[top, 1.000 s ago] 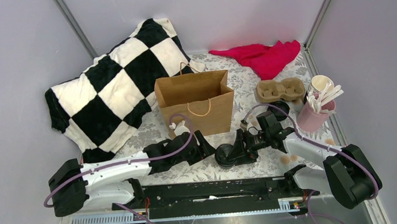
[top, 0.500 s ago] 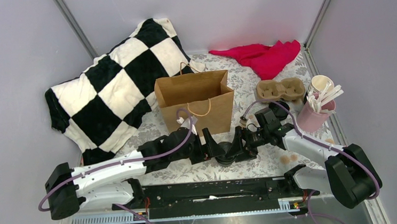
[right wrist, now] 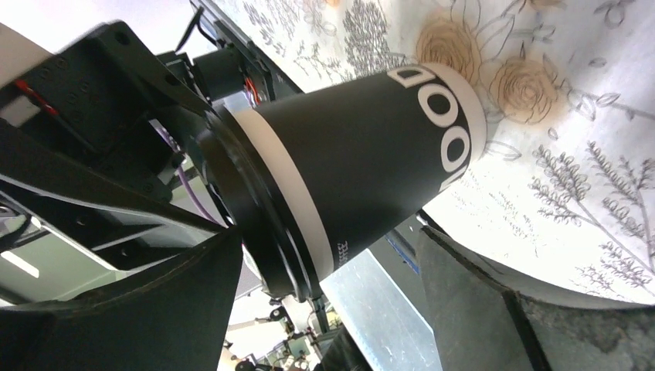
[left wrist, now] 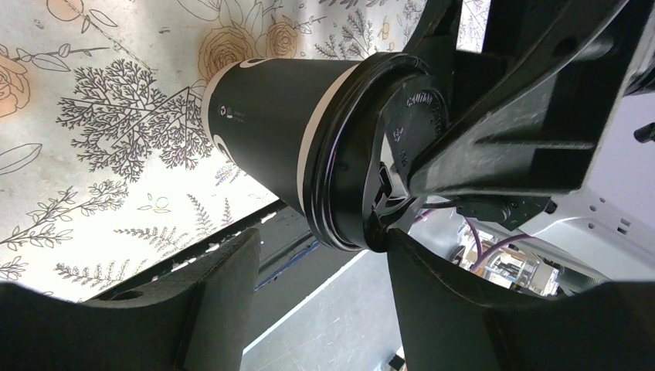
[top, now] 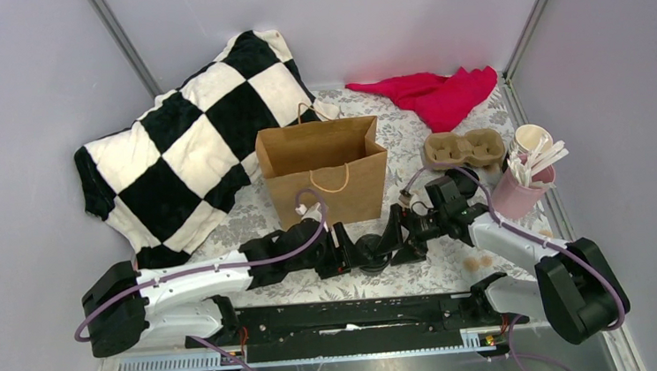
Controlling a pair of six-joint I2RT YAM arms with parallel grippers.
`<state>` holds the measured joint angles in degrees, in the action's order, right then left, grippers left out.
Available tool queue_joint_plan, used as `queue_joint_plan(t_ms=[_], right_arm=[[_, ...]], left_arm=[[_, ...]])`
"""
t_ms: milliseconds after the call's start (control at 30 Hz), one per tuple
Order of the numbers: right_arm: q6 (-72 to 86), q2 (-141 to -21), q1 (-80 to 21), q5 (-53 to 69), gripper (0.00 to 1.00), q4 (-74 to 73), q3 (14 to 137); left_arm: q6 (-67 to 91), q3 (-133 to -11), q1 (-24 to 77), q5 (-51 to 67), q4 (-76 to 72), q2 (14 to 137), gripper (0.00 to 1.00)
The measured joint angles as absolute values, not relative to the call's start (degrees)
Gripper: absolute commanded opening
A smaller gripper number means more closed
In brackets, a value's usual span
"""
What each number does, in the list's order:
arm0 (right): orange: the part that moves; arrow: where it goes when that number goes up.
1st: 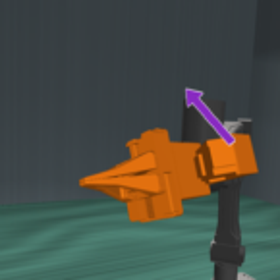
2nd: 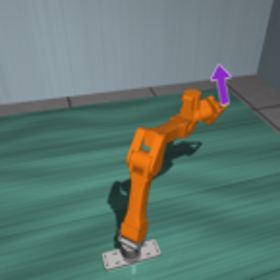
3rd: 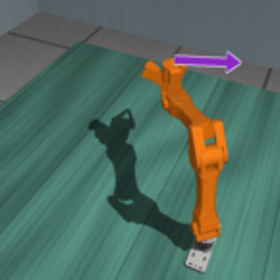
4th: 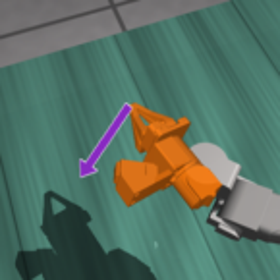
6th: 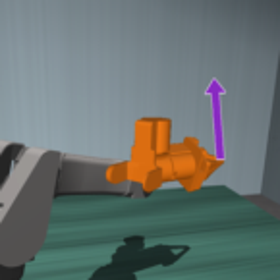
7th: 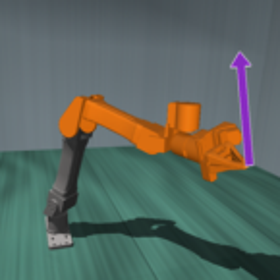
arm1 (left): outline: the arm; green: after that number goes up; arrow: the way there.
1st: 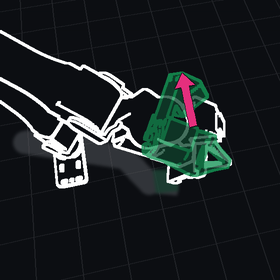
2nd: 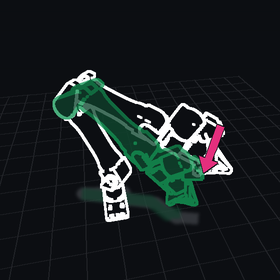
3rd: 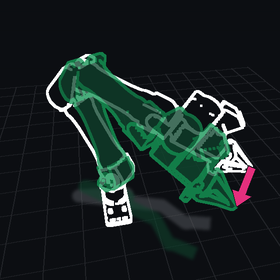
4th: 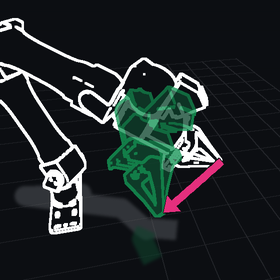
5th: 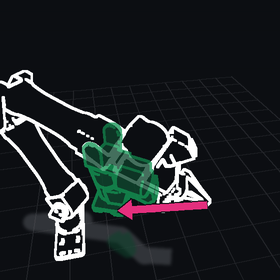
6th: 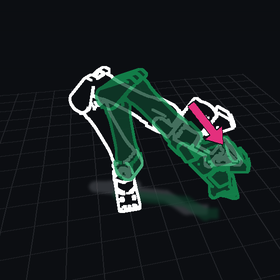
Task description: Pack the takeout coffee
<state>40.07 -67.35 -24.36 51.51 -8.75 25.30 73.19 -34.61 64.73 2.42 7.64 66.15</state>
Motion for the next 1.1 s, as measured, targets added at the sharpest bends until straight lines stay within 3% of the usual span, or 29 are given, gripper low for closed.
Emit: queue_joint_plan(t_ms=[167,300,533,700,867,1100], right_arm=[[38.59,-70.17,-21.04,54.30,0.89,-8.43,28.27],[39.13,-73.71,-19.86,56.64,0.78,-4.21,28.97],[48.47,-86.43,-18.31,66.35,0.64,25.52,19.86],[55.59,-90.83,-17.89,69.36,0.66,44.29,14.59],[50.26,-83.72,-18.57,65.30,0.68,33.32,16.67],[36.80,-78.54,-19.51,59.96,0.84,5.06,26.41]], left_arm=[[73.56,-33.91,64.79,2.44,6.44,65.93,0.63],[73.56,-33.89,64.79,2.44,6.33,65.93,0.61],[75.00,-30.89,64.79,2.28,2.76,65.23,0.60],[76.97,-27.46,65.14,2.42,-1.74,64.12,0.59],[77.01,-27.38,65.30,1.80,-1.19,63.68,0.62],[73.06,-32.53,65.36,0.67,7.86,63.29,0.74]])
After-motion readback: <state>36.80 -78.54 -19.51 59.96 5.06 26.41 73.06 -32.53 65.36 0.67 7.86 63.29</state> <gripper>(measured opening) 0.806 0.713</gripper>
